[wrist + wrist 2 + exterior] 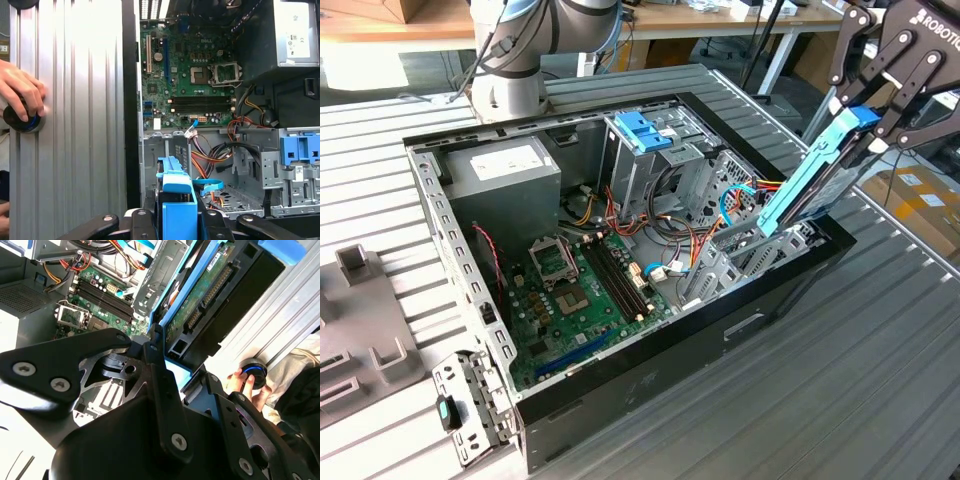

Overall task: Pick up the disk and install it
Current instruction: 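Insert the disk into the insertion slot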

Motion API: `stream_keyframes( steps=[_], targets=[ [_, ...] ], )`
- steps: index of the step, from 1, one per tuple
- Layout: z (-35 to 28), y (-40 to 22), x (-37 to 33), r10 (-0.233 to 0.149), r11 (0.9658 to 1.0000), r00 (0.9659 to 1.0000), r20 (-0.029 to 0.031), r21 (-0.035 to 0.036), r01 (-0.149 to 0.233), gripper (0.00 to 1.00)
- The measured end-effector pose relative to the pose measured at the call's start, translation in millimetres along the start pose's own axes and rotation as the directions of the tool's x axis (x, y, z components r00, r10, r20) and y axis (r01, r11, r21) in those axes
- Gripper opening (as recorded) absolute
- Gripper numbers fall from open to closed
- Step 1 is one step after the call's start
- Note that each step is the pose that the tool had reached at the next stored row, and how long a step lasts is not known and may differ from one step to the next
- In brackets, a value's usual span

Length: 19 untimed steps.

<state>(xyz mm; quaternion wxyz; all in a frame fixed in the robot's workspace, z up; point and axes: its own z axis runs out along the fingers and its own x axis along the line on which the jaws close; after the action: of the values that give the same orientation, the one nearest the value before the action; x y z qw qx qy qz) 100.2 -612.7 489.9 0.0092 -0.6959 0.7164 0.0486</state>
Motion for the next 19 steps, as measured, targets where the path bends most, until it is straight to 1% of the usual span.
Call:
stream_keyframes(
  steps=[19],
  targets=[
    [2.7,3.1,-1.6,0.0,1.0,1.0,0.0,0.0,0.0,0.37]
  ],
)
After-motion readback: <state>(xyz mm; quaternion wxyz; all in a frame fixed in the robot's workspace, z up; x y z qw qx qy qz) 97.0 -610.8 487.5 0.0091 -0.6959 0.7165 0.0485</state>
